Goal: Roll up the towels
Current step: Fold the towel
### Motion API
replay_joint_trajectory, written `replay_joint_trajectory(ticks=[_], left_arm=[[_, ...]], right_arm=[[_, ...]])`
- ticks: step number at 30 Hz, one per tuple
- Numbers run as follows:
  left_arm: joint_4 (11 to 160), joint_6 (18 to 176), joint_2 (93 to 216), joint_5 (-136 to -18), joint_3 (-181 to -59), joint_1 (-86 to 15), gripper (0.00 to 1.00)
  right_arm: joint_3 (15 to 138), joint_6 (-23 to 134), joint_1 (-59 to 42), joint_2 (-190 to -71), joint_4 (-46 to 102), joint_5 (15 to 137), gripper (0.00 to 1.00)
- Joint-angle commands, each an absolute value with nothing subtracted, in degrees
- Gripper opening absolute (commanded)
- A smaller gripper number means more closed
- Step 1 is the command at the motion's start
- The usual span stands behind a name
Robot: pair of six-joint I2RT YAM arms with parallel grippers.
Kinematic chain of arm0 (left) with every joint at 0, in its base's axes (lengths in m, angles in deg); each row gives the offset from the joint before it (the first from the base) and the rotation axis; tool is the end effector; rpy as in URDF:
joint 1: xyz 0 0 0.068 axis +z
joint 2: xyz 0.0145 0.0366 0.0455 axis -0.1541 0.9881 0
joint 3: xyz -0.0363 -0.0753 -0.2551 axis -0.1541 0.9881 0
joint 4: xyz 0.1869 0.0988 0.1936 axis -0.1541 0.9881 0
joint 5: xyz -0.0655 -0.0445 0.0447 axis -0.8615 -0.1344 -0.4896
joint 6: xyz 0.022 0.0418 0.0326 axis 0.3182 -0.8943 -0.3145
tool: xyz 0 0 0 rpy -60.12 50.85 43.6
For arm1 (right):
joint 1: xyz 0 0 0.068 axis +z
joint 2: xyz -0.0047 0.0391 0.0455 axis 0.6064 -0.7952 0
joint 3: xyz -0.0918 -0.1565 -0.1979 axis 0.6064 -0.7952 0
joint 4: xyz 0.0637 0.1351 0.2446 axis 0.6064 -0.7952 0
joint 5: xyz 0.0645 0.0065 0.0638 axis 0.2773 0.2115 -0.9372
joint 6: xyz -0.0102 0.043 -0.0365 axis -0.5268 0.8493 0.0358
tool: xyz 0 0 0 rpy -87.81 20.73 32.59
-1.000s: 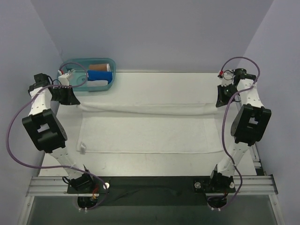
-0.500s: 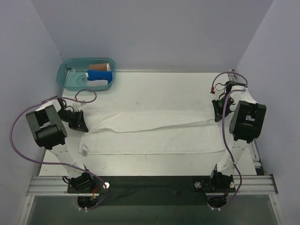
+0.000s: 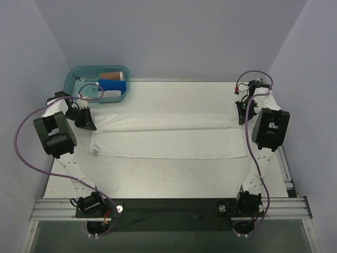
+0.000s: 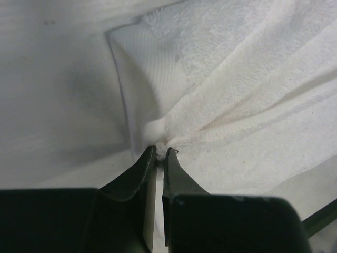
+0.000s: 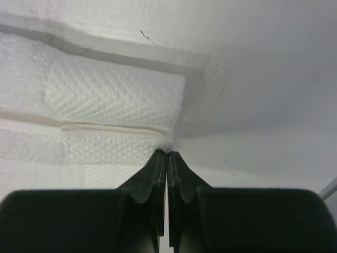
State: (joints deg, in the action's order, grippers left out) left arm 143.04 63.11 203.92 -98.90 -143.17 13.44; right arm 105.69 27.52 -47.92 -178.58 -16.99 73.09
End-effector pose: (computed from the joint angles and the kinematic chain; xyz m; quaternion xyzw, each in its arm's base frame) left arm 0.4184 0.1497 0.1389 0.0160 0.9647 -0.2214 0.1421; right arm 0.4887 -0.0834 0.1542 -0.1095 0.9734 0.0420 0.1966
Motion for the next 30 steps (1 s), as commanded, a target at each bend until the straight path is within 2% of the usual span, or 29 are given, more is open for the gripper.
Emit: replay_joint_trajectory(ticks=[1, 9, 19, 24, 30], left_arm=[[140.0, 63.5, 203.0, -96.6, -149.2, 13.0, 0.00], [145.2, 60.7, 194.6, -97.1, -147.1, 12.6, 0.00], [152.4, 55.0, 188.5, -92.2, -144.2, 16.6, 0.00], [147.6, 53.8, 187.4, -92.8, -134.1, 17.2, 0.00], [141.0, 56.4, 192.4, -91.5, -129.8, 17.0, 0.00]], right_arm=[[110.7, 27.9, -48.4, -177.0, -18.3, 76.3, 0.00], [106.4, 26.4, -48.8, -167.3, -20.1, 74.1, 0.00], [97.4, 20.6, -51.6, -162.4, -23.2, 75.5, 0.00], [92.9, 20.2, -51.7, -165.0, -23.0, 73.8, 0.00], [92.2, 21.1, -51.6, -171.2, -21.2, 74.5, 0.00]])
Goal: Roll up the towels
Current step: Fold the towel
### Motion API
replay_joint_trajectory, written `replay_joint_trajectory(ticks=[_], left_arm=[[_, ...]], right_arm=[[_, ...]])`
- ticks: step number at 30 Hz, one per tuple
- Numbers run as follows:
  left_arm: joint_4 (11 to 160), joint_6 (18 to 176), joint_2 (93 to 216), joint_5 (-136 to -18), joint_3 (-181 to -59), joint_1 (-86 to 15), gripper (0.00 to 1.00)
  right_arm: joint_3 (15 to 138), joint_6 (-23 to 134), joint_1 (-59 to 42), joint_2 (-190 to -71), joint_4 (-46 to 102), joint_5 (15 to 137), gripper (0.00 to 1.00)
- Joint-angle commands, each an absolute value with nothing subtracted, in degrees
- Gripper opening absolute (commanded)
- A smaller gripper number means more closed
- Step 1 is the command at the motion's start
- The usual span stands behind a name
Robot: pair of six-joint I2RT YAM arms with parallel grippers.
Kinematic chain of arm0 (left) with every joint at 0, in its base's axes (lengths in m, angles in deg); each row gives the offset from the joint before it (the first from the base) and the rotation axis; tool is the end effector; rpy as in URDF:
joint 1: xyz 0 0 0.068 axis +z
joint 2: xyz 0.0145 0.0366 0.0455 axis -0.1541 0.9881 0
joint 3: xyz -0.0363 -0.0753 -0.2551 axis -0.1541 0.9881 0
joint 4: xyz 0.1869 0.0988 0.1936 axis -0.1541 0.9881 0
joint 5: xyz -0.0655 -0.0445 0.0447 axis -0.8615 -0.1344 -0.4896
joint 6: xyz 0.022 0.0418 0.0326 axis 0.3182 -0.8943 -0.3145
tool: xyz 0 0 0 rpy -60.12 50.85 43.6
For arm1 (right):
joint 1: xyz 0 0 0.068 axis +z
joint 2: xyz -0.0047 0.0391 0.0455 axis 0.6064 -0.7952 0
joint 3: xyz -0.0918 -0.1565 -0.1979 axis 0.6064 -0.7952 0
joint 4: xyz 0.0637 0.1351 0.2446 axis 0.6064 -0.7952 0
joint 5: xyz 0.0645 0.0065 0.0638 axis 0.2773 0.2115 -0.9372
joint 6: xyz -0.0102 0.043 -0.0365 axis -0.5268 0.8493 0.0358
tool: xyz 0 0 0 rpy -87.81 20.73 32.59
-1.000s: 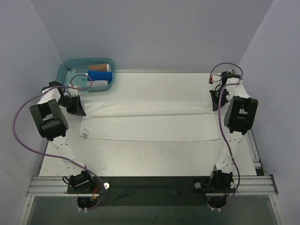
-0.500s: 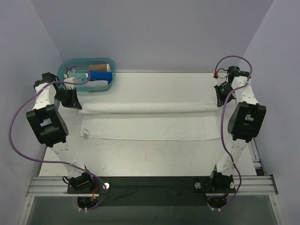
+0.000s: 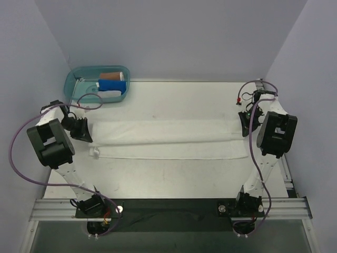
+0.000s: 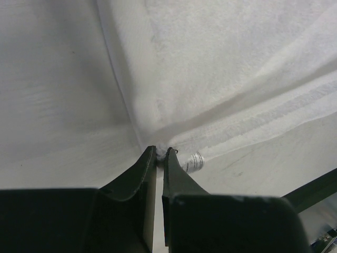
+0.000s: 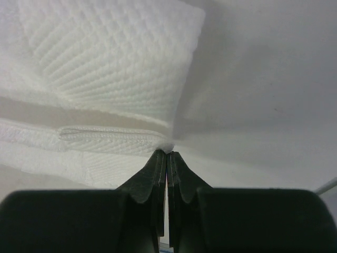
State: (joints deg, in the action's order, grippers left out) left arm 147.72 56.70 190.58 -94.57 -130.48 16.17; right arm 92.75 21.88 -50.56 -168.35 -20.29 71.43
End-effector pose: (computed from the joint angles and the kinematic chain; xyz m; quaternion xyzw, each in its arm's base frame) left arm 0.3552 0.1465 0.1682 0.0378 0.9741 -0.1923 0.1126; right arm 0.4332 -0.0926 0.1637 -0.1326 0.9771 0.0597 0.1557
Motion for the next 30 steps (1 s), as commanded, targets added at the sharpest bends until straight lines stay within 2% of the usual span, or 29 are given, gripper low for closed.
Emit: replay_joint_trajectory(ticks=[1, 9, 21, 30], left_arm=[[140.6, 56.6, 193.0, -91.4, -129.7, 17.1, 0.00], [138.6, 57.8, 196.5, -91.4, -131.1, 17.0, 0.00], [148.6, 55.5, 188.3, -95.2, -139.3, 17.7, 0.00], [153.8, 49.7, 182.9, -93.5, -137.1, 19.6, 0.00]], right_arm=[[92.2, 21.2, -51.5, -171.8, -20.7, 74.5, 0.00], [93.1, 22.5, -50.9, -173.3, -20.4, 74.4, 0.00], [98.1, 21.4, -50.6, -164.0, -26.4, 72.5, 0.00], [91.0, 16.9, -51.9, -158.6, -28.0, 74.1, 0.00]])
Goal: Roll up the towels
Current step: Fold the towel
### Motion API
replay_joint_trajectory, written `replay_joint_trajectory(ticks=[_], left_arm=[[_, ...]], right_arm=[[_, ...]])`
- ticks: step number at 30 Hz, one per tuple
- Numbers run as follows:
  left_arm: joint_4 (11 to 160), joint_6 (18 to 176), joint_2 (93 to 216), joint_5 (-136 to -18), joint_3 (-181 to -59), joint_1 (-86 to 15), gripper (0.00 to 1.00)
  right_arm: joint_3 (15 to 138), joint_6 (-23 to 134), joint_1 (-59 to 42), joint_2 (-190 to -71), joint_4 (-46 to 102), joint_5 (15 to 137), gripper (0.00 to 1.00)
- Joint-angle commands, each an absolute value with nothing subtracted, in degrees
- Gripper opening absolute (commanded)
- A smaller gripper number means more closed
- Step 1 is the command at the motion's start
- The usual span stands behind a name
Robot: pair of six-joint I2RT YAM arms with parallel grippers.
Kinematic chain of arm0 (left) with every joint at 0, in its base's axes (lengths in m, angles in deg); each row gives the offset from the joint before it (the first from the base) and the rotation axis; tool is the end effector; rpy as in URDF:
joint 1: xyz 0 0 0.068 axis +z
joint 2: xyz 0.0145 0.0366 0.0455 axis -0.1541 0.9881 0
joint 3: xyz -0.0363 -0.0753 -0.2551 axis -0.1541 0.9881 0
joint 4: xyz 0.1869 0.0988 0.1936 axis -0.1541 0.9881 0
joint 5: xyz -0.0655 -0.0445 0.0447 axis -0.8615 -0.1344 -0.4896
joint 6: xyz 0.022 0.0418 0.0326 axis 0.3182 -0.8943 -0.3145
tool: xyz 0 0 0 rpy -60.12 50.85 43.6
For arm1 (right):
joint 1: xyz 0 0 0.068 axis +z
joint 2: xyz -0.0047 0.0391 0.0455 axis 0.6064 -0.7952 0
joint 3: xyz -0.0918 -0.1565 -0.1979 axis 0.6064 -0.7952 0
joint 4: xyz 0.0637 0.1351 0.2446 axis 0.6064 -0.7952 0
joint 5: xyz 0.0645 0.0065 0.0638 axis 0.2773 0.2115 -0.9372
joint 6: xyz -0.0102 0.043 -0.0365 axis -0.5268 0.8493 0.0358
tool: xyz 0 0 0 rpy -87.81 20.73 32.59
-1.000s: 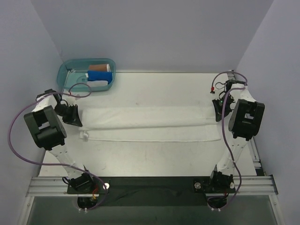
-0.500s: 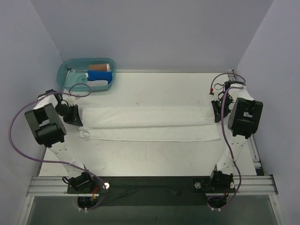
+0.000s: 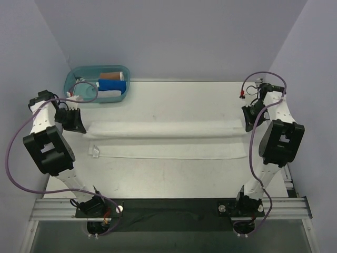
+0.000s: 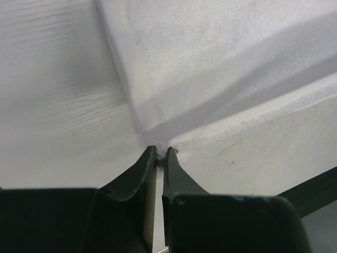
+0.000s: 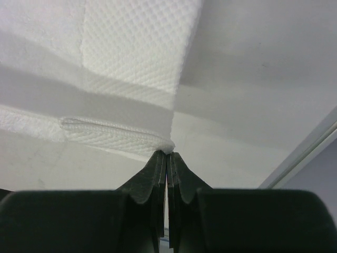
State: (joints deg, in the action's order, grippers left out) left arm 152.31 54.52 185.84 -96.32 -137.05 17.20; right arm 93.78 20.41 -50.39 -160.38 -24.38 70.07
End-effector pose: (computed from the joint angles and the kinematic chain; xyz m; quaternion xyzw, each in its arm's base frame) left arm 0.3551 0.1529 0.2307 0.0614 0.9671 -0.1743 0.1747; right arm 0.4178 -0.0867 0.2249 -0.1521 0.9666 0.0532 0.1994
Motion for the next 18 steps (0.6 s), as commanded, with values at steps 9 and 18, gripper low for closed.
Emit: replay_joint_trajectory(ticks=[9, 18], left_arm=[[149.4, 47.2, 186.3, -89.5, -126.1, 19.8, 0.00], [140.5, 49.7, 191.4, -86.8, -122.1, 19.1, 0.00]], right_arm=[[80.9, 17.2, -52.1, -162.5, -23.6, 73.7, 0.00], [82.9, 18.4, -51.9, -168.5, -21.9, 75.1, 0.00]])
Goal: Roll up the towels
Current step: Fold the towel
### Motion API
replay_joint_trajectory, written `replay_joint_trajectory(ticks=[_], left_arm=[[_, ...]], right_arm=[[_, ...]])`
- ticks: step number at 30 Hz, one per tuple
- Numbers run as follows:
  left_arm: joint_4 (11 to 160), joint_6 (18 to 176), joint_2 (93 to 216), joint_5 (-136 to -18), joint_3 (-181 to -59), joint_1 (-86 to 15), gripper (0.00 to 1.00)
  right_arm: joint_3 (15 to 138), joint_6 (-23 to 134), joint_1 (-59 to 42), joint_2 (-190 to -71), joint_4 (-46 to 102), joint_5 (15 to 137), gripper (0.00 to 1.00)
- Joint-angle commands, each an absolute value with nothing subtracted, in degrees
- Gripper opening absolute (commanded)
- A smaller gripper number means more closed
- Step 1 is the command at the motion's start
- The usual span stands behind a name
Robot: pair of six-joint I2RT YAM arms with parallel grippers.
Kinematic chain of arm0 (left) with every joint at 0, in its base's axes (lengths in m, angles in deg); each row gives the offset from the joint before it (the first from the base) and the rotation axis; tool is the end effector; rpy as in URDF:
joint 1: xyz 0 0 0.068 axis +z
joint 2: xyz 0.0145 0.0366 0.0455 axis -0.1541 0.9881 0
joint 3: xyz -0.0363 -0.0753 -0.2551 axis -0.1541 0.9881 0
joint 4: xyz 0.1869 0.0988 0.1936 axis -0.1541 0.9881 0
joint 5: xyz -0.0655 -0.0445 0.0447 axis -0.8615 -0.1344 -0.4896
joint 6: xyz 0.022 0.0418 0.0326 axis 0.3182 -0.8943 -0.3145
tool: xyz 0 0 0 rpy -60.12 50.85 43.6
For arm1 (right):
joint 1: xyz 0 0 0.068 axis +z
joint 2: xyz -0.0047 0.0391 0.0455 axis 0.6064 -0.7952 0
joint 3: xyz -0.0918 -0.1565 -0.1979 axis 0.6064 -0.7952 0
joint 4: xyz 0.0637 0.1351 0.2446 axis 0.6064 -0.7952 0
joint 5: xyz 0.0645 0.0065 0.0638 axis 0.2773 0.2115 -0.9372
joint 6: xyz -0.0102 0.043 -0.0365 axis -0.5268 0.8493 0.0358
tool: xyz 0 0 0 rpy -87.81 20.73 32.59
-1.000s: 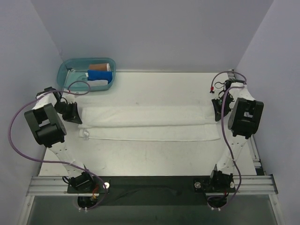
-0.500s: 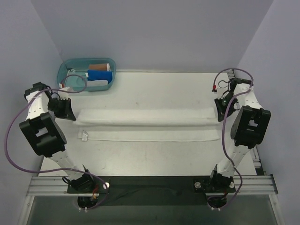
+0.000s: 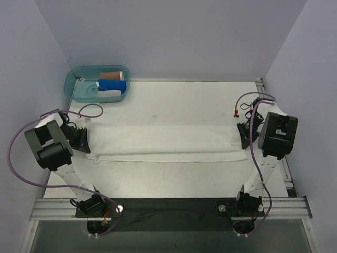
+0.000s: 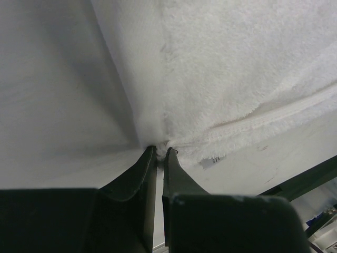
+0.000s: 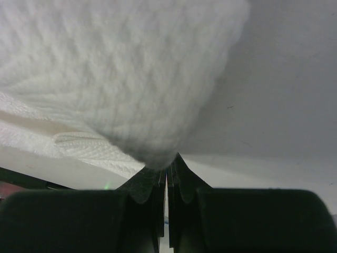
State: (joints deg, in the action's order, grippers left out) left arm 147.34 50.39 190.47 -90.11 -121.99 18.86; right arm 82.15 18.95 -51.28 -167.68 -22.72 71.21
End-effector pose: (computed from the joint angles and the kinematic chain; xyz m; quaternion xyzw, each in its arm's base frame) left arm 0.3199 0.1516 0.1296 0.0556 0.9797 -0.1861 0.0489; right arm 0.3907 -0.0876 0.1161 -0.1407 0.9835 0.0972 0.0594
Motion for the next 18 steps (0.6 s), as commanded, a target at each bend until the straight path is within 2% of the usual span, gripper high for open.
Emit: replay_joint_trajectory(ticks=[1, 18], left_arm=[[140.3, 50.0, 191.9, -86.8, -122.4, 19.1, 0.00], [147.0, 50.9, 185.7, -90.9, -129.6, 19.0, 0.00]], right_arm=[[83.0, 18.4, -51.9, -168.6, -21.9, 75.1, 0.00], [88.7, 19.0, -51.9, -162.4, -26.5, 71.9, 0.00]])
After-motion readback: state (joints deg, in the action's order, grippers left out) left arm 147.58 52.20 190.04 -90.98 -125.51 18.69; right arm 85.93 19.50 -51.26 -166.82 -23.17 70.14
